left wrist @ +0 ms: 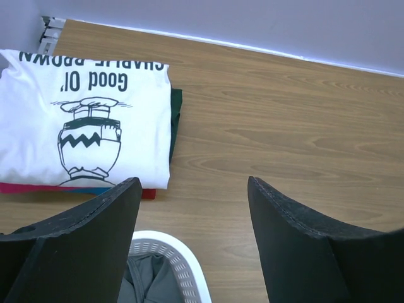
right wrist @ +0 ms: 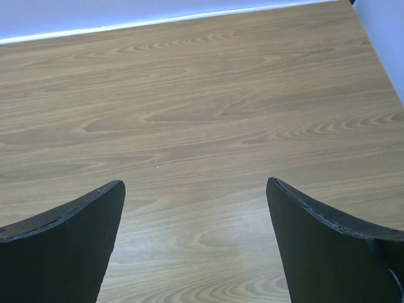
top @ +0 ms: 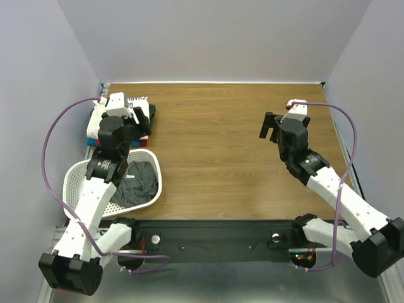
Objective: Fold and stack the t-shirts
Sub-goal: Grab the tshirt from the pile
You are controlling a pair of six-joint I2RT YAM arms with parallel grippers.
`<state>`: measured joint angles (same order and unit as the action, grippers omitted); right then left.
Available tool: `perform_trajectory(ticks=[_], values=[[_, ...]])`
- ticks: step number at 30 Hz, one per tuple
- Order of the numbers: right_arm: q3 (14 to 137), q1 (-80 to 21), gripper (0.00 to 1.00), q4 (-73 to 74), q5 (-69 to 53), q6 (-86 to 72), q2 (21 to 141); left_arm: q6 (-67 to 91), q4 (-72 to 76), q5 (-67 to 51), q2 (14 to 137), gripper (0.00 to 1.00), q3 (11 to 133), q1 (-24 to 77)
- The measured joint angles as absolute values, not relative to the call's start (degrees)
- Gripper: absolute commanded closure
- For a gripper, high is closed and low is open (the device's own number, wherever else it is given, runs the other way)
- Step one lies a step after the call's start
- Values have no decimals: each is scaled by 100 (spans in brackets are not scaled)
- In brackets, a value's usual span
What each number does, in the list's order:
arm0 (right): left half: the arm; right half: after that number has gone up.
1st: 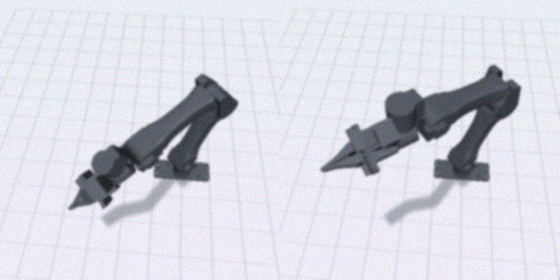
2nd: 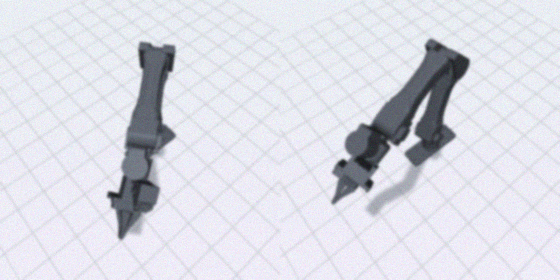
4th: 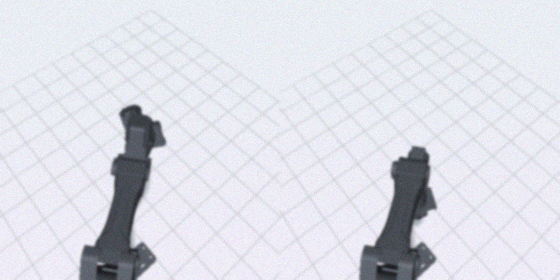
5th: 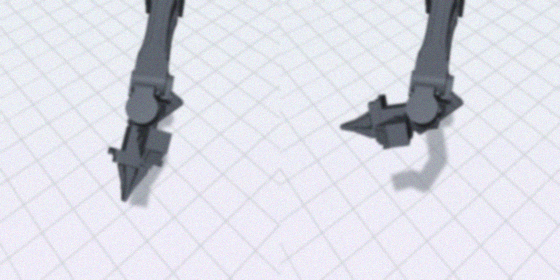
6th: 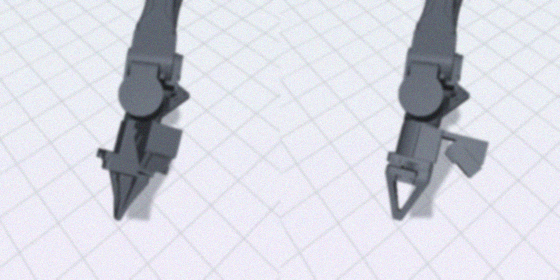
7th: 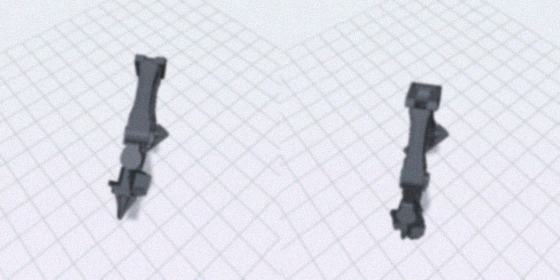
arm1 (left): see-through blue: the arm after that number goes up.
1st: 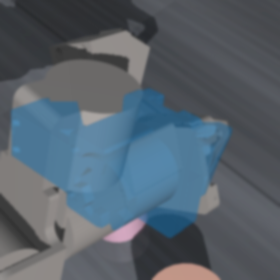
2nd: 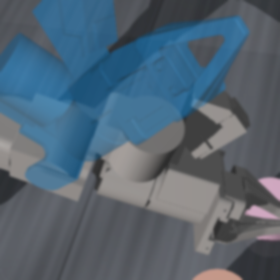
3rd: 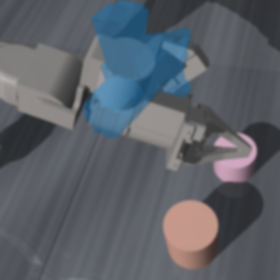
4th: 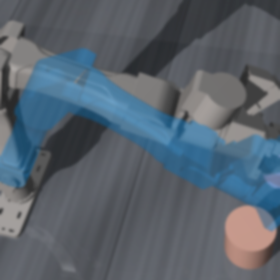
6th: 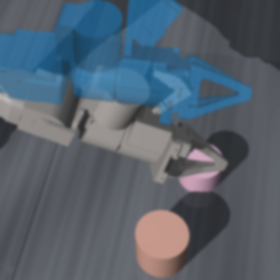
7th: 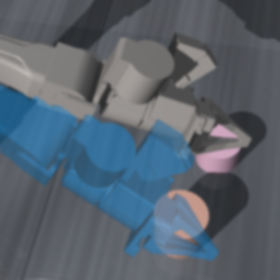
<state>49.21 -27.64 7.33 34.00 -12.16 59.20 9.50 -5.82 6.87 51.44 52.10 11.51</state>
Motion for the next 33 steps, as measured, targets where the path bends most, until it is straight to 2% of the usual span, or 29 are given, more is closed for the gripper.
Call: perform_trajectory(ticks=[11,12,13,20,25,28,33], values=[[4823,-2744,0,707,3706,-1129,5551,1643,-993,1459,5009,19,5166,1151],[4790,-2744,0,709,3728,-1131,5548,1833,-1179,1645,4989,18,5166,1151],[4757,-2744,0,731,3752,-1131,5548,1938,-1275,1745,4974,9,5166,1151],[4683,-2744,0,725,3745,-1247,5640,2674,-2735,2429,5367,7,5242,1157],[4683,-2744,0,733,3684,-1310,5815,3098,-3391,2510,5527,6,5245,1168],[4683,-2744,0,727,3640,-1352,5800,3461,-3468,2467,5391,7,5181,1210],[4683,-2744,0,727,3518,-1426,5776,4619,-3424,2429,4541,6,4324,1728]])
